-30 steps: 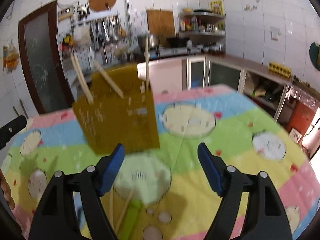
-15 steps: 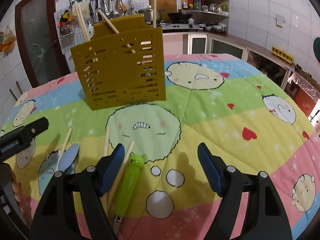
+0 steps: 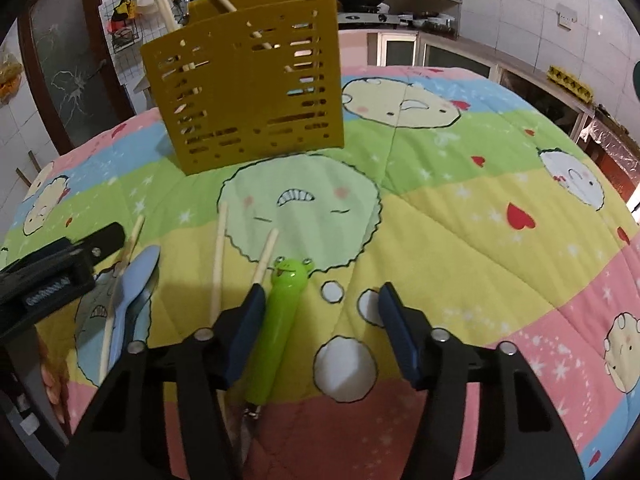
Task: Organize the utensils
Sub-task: 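Close the right tool on the green frog-handled fork while the left tool grasps a chopstick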
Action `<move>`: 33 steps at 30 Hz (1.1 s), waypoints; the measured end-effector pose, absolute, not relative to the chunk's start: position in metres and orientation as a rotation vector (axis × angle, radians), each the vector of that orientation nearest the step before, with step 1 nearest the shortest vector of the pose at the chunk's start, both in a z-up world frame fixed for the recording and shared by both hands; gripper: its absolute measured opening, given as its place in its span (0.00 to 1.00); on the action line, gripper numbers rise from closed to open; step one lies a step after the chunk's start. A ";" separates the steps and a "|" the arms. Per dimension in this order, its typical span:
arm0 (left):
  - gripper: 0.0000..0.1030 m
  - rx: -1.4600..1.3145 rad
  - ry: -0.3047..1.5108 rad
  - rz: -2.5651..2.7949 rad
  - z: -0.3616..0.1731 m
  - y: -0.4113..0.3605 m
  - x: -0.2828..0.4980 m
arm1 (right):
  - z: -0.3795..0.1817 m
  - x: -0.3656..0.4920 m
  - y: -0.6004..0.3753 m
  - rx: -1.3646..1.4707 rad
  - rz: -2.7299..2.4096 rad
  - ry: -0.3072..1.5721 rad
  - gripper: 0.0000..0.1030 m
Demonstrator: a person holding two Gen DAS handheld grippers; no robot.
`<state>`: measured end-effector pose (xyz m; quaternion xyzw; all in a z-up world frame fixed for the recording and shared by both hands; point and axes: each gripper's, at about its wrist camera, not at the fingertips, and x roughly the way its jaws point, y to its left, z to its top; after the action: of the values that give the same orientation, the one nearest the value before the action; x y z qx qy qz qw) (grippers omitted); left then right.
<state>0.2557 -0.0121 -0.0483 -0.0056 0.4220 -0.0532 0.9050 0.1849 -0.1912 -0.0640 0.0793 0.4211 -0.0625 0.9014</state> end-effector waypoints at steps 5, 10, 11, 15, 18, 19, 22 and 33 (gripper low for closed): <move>0.73 0.015 0.905 -0.138 -0.055 -0.020 0.259 | -0.065 0.190 -0.184 0.155 -0.124 0.890 0.40; 0.66 0.034 0.922 -0.140 -0.058 -0.025 0.261 | -0.065 0.201 -0.180 0.150 -0.122 0.903 0.29; 0.63 0.034 0.923 -0.144 -0.057 -0.025 0.262 | -0.065 0.202 -0.181 0.150 -0.121 0.904 0.28; 0.54 0.036 0.936 -0.166 -0.057 -0.029 0.265 | -0.064 0.211 -0.180 0.151 -0.112 0.907 0.24; 0.52 0.008 0.955 -0.176 -0.057 -0.029 0.269 | -0.064 0.214 -0.182 0.158 -0.107 0.908 0.24; 0.51 0.000 0.960 -0.180 -0.056 -0.030 0.271 | -0.064 0.216 -0.183 0.160 -0.105 0.909 0.24; 0.48 0.015 0.973 -0.186 -0.056 -0.033 0.278 | -0.064 0.220 -0.185 0.169 -0.095 0.912 0.23; 0.30 0.038 0.991 -0.183 -0.055 -0.038 0.286 | -0.063 0.233 -0.186 0.165 -0.085 0.903 0.22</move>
<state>0.2860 -0.0381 -0.0553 0.0183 0.4746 -0.0875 0.8757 0.2327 -0.1860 -0.0634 0.0794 0.4356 -0.0409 0.8957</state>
